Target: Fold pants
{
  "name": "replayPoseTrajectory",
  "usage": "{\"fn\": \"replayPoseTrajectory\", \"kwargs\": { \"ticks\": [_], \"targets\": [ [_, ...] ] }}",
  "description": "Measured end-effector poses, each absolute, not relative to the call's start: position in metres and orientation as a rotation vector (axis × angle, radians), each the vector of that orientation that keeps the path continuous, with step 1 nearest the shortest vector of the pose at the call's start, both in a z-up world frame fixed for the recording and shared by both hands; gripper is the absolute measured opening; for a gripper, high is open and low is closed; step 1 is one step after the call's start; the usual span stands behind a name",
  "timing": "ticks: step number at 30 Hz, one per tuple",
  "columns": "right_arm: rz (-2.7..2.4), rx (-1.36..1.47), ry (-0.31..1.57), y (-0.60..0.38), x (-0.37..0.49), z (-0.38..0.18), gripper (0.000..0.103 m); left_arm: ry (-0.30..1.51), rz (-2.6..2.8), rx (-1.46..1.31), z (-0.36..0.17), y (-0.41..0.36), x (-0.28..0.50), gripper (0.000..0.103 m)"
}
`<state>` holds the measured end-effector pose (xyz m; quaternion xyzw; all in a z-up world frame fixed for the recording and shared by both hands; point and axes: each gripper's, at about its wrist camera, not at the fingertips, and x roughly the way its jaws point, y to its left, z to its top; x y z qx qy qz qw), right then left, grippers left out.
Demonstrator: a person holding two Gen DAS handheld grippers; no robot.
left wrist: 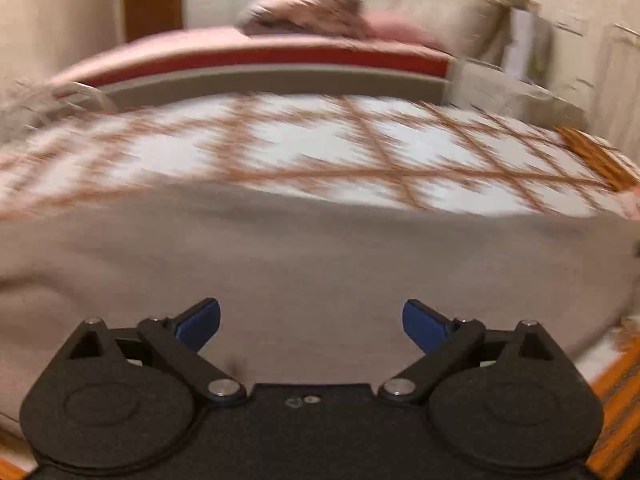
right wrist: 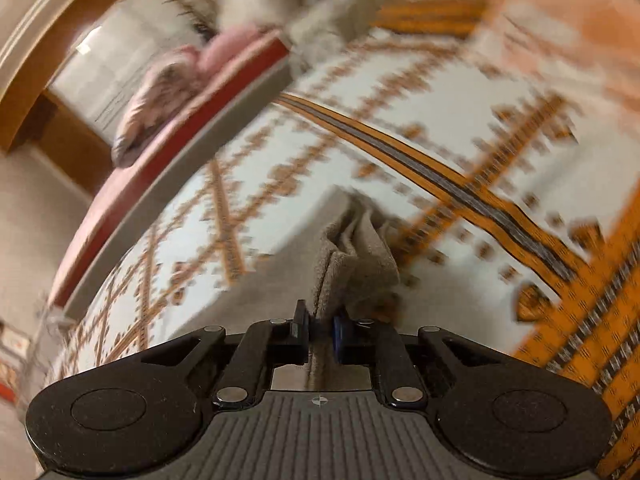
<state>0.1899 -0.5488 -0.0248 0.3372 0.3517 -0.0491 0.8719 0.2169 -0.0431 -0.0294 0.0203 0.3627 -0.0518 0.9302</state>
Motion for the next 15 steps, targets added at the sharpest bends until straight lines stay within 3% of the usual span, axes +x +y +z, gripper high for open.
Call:
{"fn": "replayPoseTrajectory", "kwargs": {
  "ticks": [6, 11, 15],
  "targets": [
    [0.065, 0.503, 0.652, -0.446, 0.215, 0.024, 0.012, 0.641, 0.192, 0.012, 0.012, 0.146, 0.213, 0.094],
    [0.284, 0.348, 0.619, -0.31, 0.225, 0.041, 0.012, 0.607, 0.327, -0.155, 0.012, 0.227, 0.187, 0.095],
    [0.479, 0.249, 0.66, -0.197, 0.21, 0.015, 0.012, 0.622, 0.37, -0.275, 0.009, 0.265, 0.176, 0.095]
  ]
}}
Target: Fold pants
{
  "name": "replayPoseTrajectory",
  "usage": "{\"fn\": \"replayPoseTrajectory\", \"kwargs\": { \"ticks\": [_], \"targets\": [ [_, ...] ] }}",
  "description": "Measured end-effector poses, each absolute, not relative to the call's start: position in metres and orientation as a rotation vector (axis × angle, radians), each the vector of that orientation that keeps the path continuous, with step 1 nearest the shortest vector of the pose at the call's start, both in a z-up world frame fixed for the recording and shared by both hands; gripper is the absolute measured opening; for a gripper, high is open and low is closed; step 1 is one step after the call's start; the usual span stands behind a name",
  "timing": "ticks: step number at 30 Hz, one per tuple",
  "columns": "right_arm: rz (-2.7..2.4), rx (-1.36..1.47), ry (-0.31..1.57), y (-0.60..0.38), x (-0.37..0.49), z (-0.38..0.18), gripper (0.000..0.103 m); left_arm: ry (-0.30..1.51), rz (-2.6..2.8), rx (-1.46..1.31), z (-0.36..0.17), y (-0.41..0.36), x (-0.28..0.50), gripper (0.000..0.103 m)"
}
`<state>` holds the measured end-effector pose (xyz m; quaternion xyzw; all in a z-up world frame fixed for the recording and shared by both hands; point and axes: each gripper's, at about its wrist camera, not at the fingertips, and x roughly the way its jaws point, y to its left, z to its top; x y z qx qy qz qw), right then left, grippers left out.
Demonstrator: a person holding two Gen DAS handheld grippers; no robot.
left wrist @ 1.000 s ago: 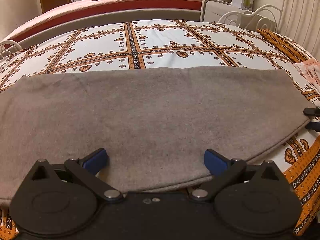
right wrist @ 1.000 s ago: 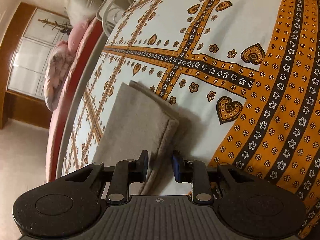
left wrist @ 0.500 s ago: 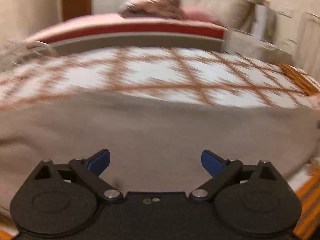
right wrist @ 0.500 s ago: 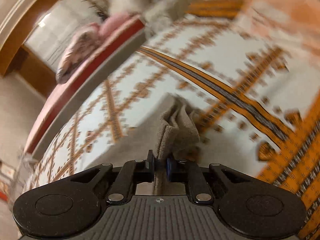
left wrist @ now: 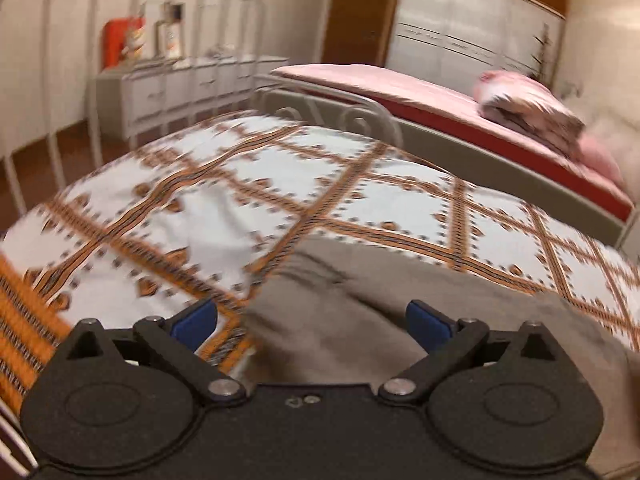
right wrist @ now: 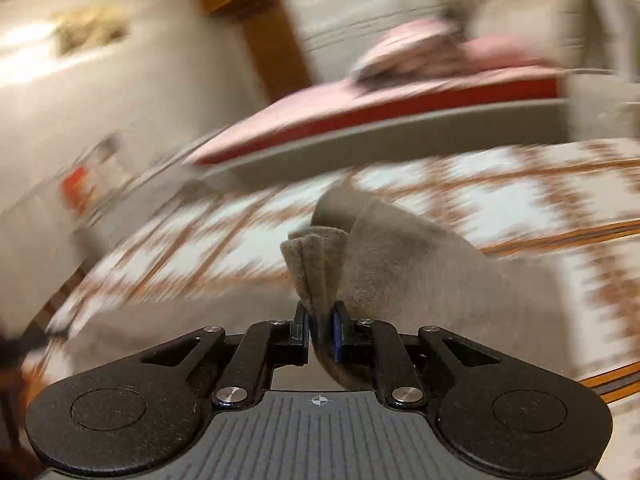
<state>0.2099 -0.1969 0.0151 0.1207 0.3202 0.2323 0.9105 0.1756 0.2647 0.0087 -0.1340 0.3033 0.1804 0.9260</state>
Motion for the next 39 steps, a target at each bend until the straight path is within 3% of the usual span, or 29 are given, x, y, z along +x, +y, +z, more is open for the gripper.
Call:
{"fn": "replayPoseTrajectory", "kwargs": {
  "ticks": [3, 6, 9, 13, 25, 28, 39],
  "targets": [
    [0.713, 0.047, 0.881, -0.11, 0.19, -0.039, 0.022, 0.615, 0.396, -0.339, 0.007, 0.289, 0.161, 0.095],
    [0.703, -0.004, 0.769, -0.1, 0.163, -0.046, 0.024, 0.621, 0.396, -0.398, -0.002, 0.305, 0.148, 0.095],
    [0.705, 0.161, 0.78, -0.126, 0.173, -0.039, 0.024, 0.634, 0.399, -0.413, -0.009, 0.311, 0.149, 0.095],
    [0.695, 0.178, 0.749, -0.142, 0.19, -0.026, 0.024, 0.619, 0.367, -0.452, -0.007, 0.305, 0.156, 0.095],
    [0.723, 0.189, 0.823, -0.129, 0.201, -0.018, 0.024, 0.643, 0.337, -0.46, -0.011, 0.296, 0.163, 0.096],
    [0.734, 0.337, 0.874, -0.145, 0.185, -0.031, 0.024, 0.644, 0.351, -0.492, -0.012, 0.303, 0.161, 0.096],
    [0.669, 0.297, 0.826, -0.157, 0.191, -0.02, 0.024, 0.633, 0.356, -0.578, -0.013, 0.308, 0.157, 0.096]
  ]
}}
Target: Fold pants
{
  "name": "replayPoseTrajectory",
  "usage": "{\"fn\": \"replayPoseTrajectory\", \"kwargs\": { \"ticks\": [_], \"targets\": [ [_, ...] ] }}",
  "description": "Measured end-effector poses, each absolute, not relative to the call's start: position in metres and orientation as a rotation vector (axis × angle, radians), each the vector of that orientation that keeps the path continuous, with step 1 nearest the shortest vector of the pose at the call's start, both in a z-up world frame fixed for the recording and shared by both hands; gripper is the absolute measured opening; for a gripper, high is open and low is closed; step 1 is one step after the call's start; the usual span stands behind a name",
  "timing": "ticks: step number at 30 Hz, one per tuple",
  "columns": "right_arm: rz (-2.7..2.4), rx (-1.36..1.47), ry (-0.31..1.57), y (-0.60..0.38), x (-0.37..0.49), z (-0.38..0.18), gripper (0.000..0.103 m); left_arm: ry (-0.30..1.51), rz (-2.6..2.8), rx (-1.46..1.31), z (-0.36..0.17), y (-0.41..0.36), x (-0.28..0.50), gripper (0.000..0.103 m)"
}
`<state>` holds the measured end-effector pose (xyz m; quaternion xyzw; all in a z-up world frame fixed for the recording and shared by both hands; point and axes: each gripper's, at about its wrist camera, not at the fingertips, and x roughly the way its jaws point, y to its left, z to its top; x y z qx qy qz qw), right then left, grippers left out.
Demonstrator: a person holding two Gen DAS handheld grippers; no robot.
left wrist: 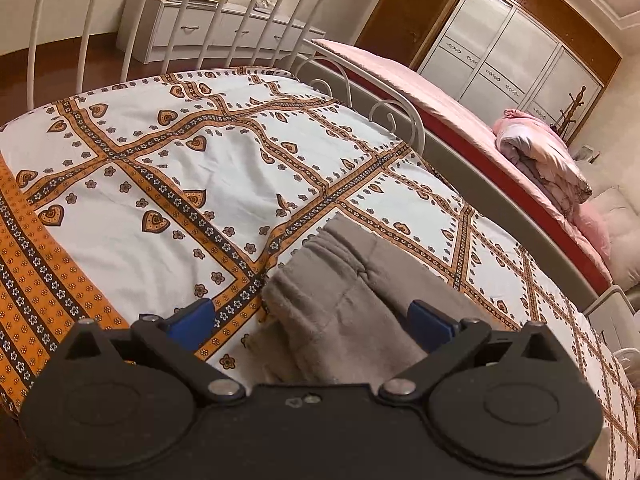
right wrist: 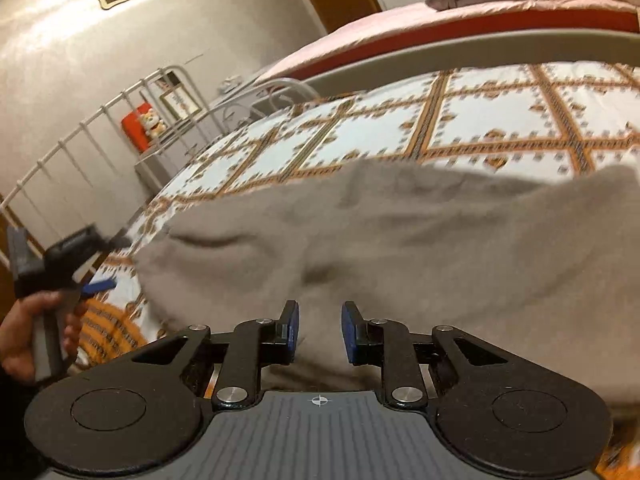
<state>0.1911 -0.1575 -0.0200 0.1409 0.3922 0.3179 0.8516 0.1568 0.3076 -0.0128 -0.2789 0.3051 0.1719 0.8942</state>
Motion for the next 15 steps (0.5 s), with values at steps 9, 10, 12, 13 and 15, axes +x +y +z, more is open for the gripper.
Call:
{"fn": "replayPoseTrajectory", "kwargs": {
  "ticks": [9, 10, 12, 13, 15],
  "targets": [
    [0.347, 0.274, 0.746, -0.275, 0.206, -0.008, 0.028, 0.655, 0.373, -0.592, -0.019, 0.317, 0.156, 0.096],
    [0.336, 0.275, 0.764, -0.287, 0.205, -0.007, 0.028, 0.655, 0.373, -0.593, -0.019, 0.317, 0.156, 0.096],
    [0.302, 0.305, 0.795, -0.311, 0.199, -0.008, 0.028, 0.657, 0.366, -0.593, -0.019, 0.314, 0.159, 0.096],
    [0.292, 0.34, 0.801, -0.322, 0.196, -0.009, 0.028, 0.659, 0.363, -0.59, -0.019, 0.313, 0.16, 0.096],
    [0.295, 0.401, 0.773, -0.337, 0.186, -0.007, 0.028, 0.663, 0.356, -0.581, -0.019, 0.308, 0.164, 0.096]
  ]
}}
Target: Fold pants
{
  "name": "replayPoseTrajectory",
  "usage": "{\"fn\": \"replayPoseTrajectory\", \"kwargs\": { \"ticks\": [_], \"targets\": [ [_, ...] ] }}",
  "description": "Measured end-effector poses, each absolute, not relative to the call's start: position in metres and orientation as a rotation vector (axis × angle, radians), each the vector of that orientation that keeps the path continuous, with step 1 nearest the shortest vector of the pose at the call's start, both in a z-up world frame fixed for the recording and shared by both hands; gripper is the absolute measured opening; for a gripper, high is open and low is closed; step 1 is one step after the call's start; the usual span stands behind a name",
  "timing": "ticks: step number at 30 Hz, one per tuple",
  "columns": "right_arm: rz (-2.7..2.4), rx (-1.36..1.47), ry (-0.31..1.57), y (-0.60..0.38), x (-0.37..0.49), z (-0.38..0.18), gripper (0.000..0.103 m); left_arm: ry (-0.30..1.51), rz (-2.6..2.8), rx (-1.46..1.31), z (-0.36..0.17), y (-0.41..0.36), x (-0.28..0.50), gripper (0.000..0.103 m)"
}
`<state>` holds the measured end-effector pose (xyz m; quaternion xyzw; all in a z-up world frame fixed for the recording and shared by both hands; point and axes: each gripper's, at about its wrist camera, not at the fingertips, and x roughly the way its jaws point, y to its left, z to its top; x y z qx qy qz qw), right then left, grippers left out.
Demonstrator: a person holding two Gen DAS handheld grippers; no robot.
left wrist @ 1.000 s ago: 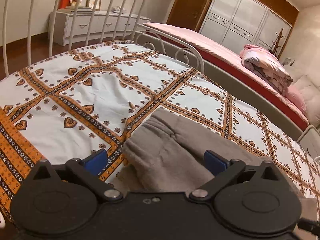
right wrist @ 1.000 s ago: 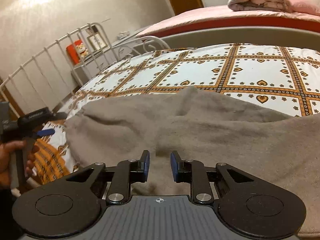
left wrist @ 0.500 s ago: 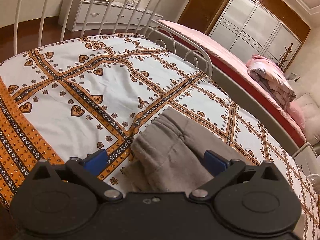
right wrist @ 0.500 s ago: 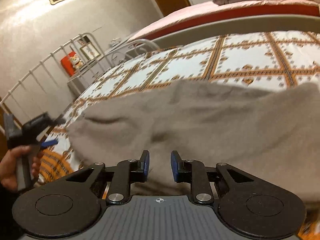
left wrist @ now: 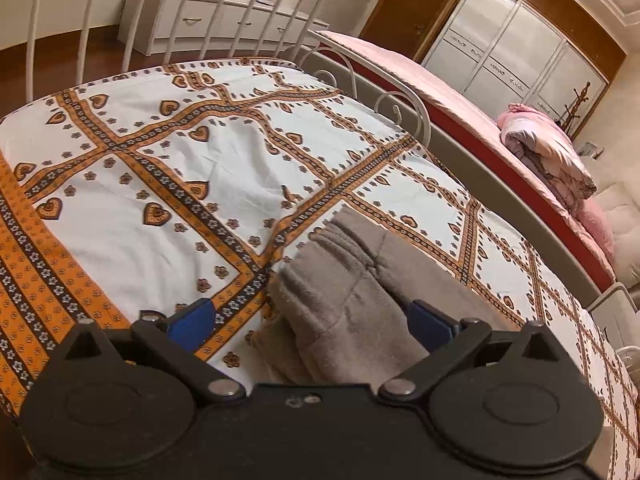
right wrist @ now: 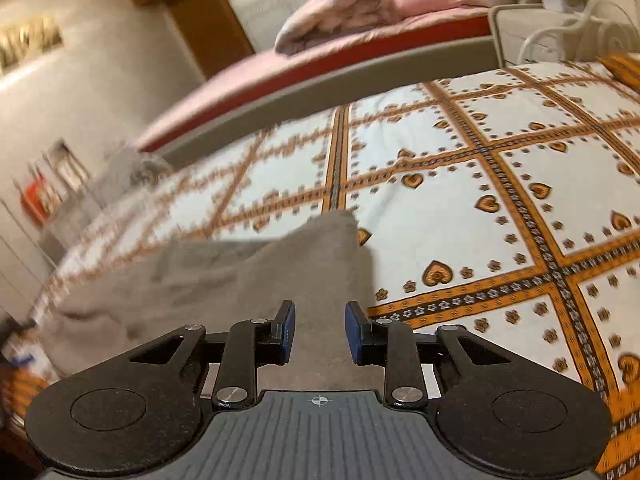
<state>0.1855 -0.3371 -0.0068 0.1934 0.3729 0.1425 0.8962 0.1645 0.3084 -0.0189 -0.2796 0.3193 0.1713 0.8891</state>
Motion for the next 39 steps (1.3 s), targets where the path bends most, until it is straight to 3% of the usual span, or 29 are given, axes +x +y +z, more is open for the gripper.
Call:
{"fn": "replayPoseTrajectory", "kwargs": {
  "ticks": [6, 13, 16, 22, 25, 27, 33, 39],
  "targets": [
    [0.317, 0.33, 0.968, -0.32, 0.189, -0.047, 0.028, 0.669, 0.336, -0.581, -0.019, 0.294, 0.176, 0.096],
    [0.33, 0.272, 0.793, -0.319, 0.209, -0.005, 0.029, 0.694, 0.312, -0.537, -0.02, 0.279, 0.189, 0.097],
    [0.36, 0.223, 1.015, -0.301, 0.242, -0.041, 0.032, 0.707, 0.315, -0.547, -0.022, 0.28, 0.19, 0.097],
    [0.365, 0.229, 0.78, -0.301, 0.266, -0.001, 0.032, 0.725, 0.343, -0.483, -0.024, 0.287, 0.19, 0.097],
    [0.362, 0.213, 0.844, -0.297, 0.299, -0.015, 0.033, 0.763, 0.368, -0.434, -0.031, 0.294, 0.196, 0.097],
    [0.344, 0.204, 0.999, -0.293, 0.322, -0.048, 0.038, 0.794, 0.372, -0.415, -0.036, 0.298, 0.199, 0.097],
    [0.41, 0.207, 0.807, -0.273, 0.289, -0.011, 0.038, 0.802, 0.348, -0.398, -0.037, 0.296, 0.203, 0.097],
    [0.719, 0.11, 0.82, -0.19, 0.251, -0.003, 0.038, 0.822, 0.315, -0.357, -0.038, 0.285, 0.208, 0.097]
  ]
}}
